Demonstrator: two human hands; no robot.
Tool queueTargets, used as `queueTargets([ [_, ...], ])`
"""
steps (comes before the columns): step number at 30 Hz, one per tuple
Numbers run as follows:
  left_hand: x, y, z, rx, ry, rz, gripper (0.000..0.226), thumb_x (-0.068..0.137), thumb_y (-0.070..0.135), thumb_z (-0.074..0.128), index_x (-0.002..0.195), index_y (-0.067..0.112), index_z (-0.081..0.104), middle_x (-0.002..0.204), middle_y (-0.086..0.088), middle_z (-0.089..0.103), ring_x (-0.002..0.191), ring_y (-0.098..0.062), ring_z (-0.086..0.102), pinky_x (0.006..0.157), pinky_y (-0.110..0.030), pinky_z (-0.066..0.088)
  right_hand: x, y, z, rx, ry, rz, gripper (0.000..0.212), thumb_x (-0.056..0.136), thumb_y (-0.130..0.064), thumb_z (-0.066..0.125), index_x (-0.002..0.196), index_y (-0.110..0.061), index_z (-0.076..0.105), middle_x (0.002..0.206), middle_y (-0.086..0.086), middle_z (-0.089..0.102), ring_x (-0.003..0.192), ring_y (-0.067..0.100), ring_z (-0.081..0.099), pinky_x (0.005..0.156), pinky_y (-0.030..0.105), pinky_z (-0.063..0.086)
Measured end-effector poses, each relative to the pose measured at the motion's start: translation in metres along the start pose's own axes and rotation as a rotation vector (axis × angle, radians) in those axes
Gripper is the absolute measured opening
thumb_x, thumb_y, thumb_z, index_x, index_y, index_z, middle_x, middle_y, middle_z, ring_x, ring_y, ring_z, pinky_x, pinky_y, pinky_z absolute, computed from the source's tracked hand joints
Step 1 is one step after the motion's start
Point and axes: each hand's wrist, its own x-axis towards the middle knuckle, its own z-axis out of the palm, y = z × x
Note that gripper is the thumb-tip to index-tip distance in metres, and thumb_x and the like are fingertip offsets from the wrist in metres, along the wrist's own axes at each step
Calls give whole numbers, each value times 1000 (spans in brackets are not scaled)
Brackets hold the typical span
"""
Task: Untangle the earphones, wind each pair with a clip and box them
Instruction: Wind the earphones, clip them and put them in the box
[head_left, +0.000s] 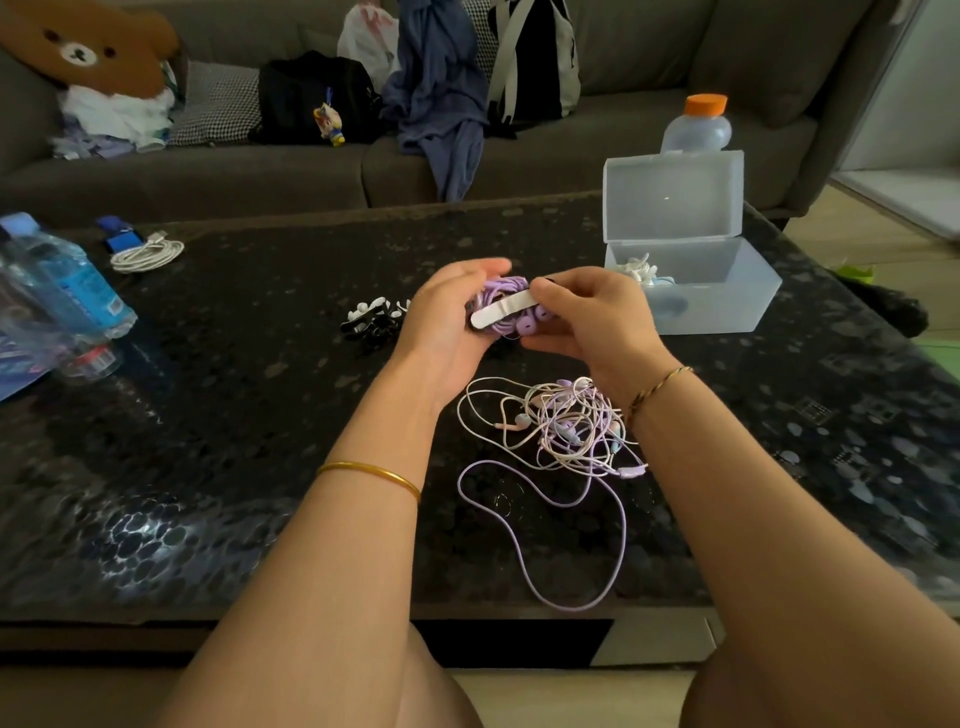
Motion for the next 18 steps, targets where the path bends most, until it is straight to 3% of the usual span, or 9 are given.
queueTargets([
  [3, 2, 1, 3, 224, -25, -19, 27, 97, 26, 53, 124, 26, 56, 120, -3, 58, 107, -20, 61, 86, -36, 55, 2, -1, -6, -89, 110, -44, 6, 89, -15, 62, 86, -10, 60, 85, 10, 68, 74, 18, 71, 61, 29, 60],
  [6, 5, -4, 5, 462, 2, 4, 39, 92, 16, 61, 130, 13, 54, 117, -7, 61, 101, -17, 63, 82, -30, 57, 2, -4, -14, -76, 136, -42, 7, 89, -14, 62, 85, -9, 60, 78, 10, 66, 68, 17, 71, 60, 28, 60],
  [9, 5, -6, 8, 423, 62, 39, 35, 92, 6, 60, 126, 2, 56, 105, -10, 65, 92, -15, 66, 75, -24, 58, 0, -8, -23, 8, 119, -18, 10, 90, -13, 62, 85, -4, 61, 75, 10, 65, 61, 16, 70, 57, 26, 59],
  [14, 5, -9, 15, 417, 87, 67, 19, 91, 5, 60, 109, 7, 65, 96, -5, 67, 87, -13, 67, 71, -22, 58, -2, -11, -35, 76, 56, 16, 8, 90, -11, 62, 84, -6, 61, 67, 7, 65, 60, 17, 70, 56, 27, 58],
  [18, 5, -9, 21, 199, 25, -19, 12, 93, 1, 55, 98, 6, 65, 89, -7, 66, 77, -11, 64, 70, -22, 58, -2, -13, -45, 188, 19, 89, 10, 88, -12, 64, 79, -10, 61, 56, 0, 66, 56, 13, 68, 51, 23, 54],
])
